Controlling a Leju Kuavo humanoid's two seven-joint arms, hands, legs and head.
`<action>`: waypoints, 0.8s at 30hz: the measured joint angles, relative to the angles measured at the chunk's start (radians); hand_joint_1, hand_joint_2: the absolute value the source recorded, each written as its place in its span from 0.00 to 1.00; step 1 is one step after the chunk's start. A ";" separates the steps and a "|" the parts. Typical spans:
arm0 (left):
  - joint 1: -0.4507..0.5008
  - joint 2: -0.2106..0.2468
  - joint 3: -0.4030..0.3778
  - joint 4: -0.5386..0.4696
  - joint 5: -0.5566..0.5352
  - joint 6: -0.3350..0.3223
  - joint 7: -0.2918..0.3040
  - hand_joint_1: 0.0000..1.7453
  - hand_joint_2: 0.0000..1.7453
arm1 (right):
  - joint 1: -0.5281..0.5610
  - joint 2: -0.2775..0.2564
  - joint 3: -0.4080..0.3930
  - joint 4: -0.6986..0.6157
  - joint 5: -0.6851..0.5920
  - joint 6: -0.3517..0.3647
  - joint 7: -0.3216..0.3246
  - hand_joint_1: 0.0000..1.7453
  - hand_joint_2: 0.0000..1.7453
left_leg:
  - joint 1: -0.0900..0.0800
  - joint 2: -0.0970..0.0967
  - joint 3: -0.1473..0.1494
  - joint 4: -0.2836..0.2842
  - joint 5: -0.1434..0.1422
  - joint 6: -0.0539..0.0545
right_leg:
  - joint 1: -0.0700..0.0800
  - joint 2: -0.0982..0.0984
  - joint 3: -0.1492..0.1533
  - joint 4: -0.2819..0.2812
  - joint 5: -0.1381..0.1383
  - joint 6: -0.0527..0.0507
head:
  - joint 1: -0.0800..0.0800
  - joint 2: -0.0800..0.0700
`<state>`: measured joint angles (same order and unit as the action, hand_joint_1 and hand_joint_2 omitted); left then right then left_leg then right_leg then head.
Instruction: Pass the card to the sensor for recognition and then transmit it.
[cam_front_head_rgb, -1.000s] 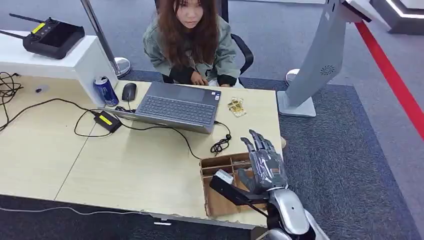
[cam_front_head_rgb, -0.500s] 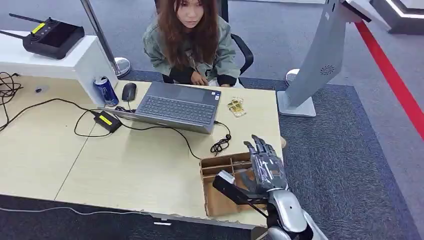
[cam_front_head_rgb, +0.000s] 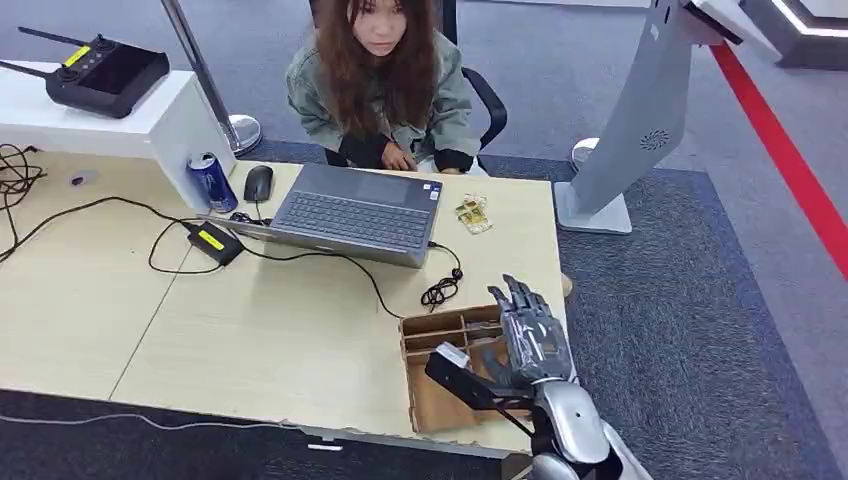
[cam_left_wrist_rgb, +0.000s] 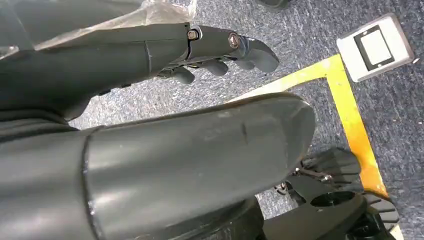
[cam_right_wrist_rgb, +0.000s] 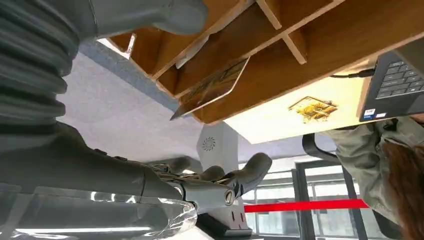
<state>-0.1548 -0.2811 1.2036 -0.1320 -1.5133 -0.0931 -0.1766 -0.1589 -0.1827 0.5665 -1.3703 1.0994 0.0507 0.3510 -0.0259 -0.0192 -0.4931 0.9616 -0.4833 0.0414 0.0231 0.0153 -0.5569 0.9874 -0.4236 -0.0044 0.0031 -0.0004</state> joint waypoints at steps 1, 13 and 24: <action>0.000 0.000 0.000 0.000 0.000 0.000 0.000 0.00 0.00 | 0.000 0.000 0.000 0.002 0.000 0.000 0.000 0.22 1.00 | 0.000 0.000 0.000 0.000 0.000 0.000 | 0.000 0.000 0.000 0.000 0.000 0.000 | 0.000 0.000; 0.000 0.000 0.000 0.000 0.000 0.000 0.000 0.00 0.00 | -0.001 0.005 -0.004 0.013 0.001 -0.006 0.000 0.30 1.00 | 0.000 0.000 0.000 0.000 0.000 0.000 | 0.000 0.000 0.000 0.000 0.000 0.000 | 0.000 0.000; 0.000 0.000 0.000 0.000 0.000 0.000 0.000 0.00 0.00 | -0.003 0.011 -0.017 0.023 0.006 -0.013 -0.005 0.39 1.00 | 0.000 0.000 0.000 0.000 0.000 0.000 | 0.000 0.000 0.000 0.000 0.000 0.000 | 0.000 0.000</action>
<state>-0.1549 -0.2811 1.2039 -0.1320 -1.5133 -0.0927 -0.1766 -0.1620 -0.1720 0.5493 -1.3477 1.1055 0.0374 0.3460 -0.0259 -0.0192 -0.4931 0.9616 -0.4833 0.0414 0.0231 0.0153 -0.5569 0.9873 -0.4236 -0.0044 0.0031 -0.0004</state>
